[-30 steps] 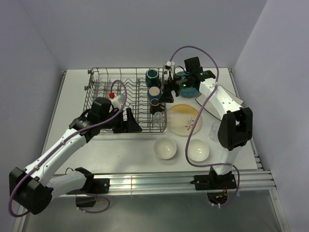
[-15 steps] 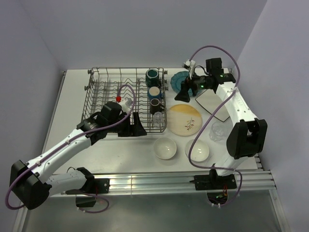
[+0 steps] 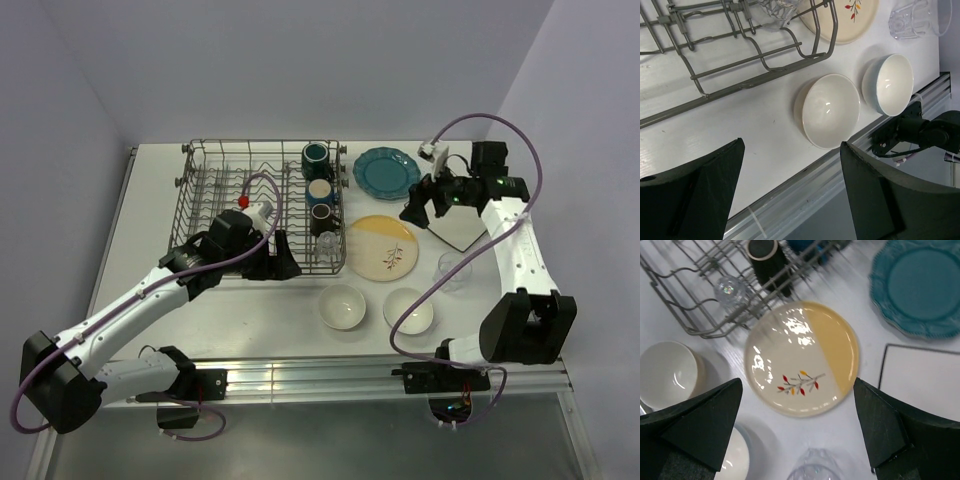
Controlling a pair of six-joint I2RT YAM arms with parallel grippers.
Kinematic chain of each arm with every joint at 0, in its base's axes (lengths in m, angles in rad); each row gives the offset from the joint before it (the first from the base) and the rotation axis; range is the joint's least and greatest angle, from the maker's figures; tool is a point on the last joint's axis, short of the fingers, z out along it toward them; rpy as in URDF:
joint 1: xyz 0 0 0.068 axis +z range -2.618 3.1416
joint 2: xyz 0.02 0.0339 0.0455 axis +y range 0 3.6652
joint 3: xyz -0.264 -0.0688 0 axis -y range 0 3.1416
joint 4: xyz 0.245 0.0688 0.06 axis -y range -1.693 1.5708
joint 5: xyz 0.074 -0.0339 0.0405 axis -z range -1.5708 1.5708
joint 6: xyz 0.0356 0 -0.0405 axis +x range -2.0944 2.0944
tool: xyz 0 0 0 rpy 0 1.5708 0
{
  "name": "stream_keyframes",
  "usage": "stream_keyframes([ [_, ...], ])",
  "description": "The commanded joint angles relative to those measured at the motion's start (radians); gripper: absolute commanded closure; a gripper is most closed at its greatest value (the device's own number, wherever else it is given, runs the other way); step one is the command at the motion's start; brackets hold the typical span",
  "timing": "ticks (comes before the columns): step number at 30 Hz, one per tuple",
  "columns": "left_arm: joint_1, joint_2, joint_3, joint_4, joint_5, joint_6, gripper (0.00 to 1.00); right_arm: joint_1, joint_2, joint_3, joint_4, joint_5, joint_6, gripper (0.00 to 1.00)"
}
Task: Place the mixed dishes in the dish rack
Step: Grab a cup with the right arm
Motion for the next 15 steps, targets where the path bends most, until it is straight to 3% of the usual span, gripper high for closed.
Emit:
stream_keyframes([
  [1, -0.005, -0.049, -0.015, 0.049, -0.024, 0.03, 0.16, -0.067, -0.076, -0.003, -0.061, 0.065, -0.013, 0.0],
  [7, -0.007, -0.099, -0.038, 0.097, -0.027, 0.001, 0.16, -0.22, -0.13, -0.02, -0.167, 0.208, -0.014, 0.03],
  [12, -0.005, -0.155, -0.097, 0.123, -0.029, -0.033, 0.16, -0.426, -0.119, -0.04, -0.246, 0.25, -0.014, 0.1],
  [15, -0.007, -0.197, -0.125, 0.14, -0.017, -0.048, 0.16, -0.432, -0.14, -0.12, -0.211, 0.329, -0.023, 0.14],
])
